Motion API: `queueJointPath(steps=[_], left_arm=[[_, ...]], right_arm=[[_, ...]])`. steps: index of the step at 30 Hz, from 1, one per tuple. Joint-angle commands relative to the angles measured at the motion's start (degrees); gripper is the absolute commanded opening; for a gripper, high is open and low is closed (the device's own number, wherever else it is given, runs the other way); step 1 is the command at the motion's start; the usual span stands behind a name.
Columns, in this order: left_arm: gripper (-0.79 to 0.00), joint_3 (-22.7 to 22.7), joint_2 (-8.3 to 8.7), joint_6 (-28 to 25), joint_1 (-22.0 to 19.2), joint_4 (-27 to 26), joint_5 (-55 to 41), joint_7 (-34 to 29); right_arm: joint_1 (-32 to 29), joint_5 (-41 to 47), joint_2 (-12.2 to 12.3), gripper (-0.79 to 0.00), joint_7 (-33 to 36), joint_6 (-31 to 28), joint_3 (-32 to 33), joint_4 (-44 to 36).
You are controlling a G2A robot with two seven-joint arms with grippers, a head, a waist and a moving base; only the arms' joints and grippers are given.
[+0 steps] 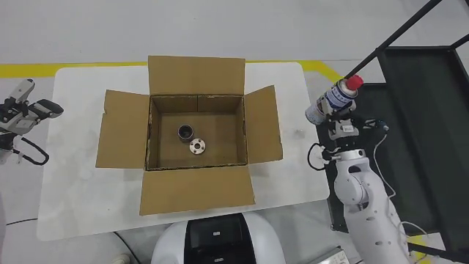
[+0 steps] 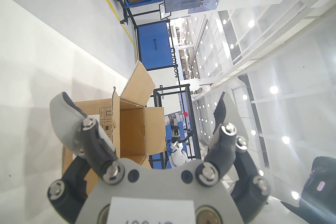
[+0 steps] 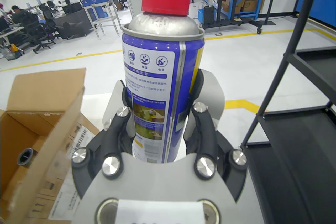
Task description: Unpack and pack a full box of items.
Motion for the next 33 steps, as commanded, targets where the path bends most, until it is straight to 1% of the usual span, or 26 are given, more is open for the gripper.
queueJointPath(steps=[1,4,5,18,19,21,23,28,33], left_arm=[[0.000,0.0,0.00,0.0,0.0,0.0,0.0,0.0],[0.000,0.0,0.00,0.0,0.0,0.0,0.0,0.0],[0.000,0.0,0.00,0.0,0.0,0.0,0.0,0.0],[0.000,0.0,0.00,0.0,0.0,0.0,0.0,0.0],[0.000,0.0,0.00,0.0,0.0,0.0,0.0,0.0],[0.000,0.0,0.00,0.0,0.0,0.0,0.0,0.0],[0.000,0.0,0.00,0.0,0.0,0.0,0.0,0.0],[0.000,0.0,0.00,0.0,0.0,0.0,0.0,0.0],[0.000,0.0,0.00,0.0,0.0,0.0,0.0,0.0]], right_arm=[[0.7,-1.4,-0.1,-0.785,-1.0,0.7,-0.8,3.2],[2.3,-1.8,-0.3,-0.785,-2.1,1.6,-2.2,7.7],[2.5,-1.7,-0.3,-0.785,-2.1,1.5,-2.3,8.1],[3.1,-1.5,-0.4,-0.785,-2.0,1.9,-2.4,8.6],[3.8,-3.1,-0.4,-0.785,-2.6,3.0,-2.7,9.9],[5.7,-2.6,-0.7,-0.785,-4.0,2.7,-4.4,13.0],[8.1,-4.7,-0.9,-0.785,-6.5,4.0,-6.0,17.6],[15.2,-1.5,-2.1,-0.785,-13.5,5.1,-9.5,30.0],[21.1,-0.4,-3.1,-0.785,-21.3,5.4,-12.1,40.3]])
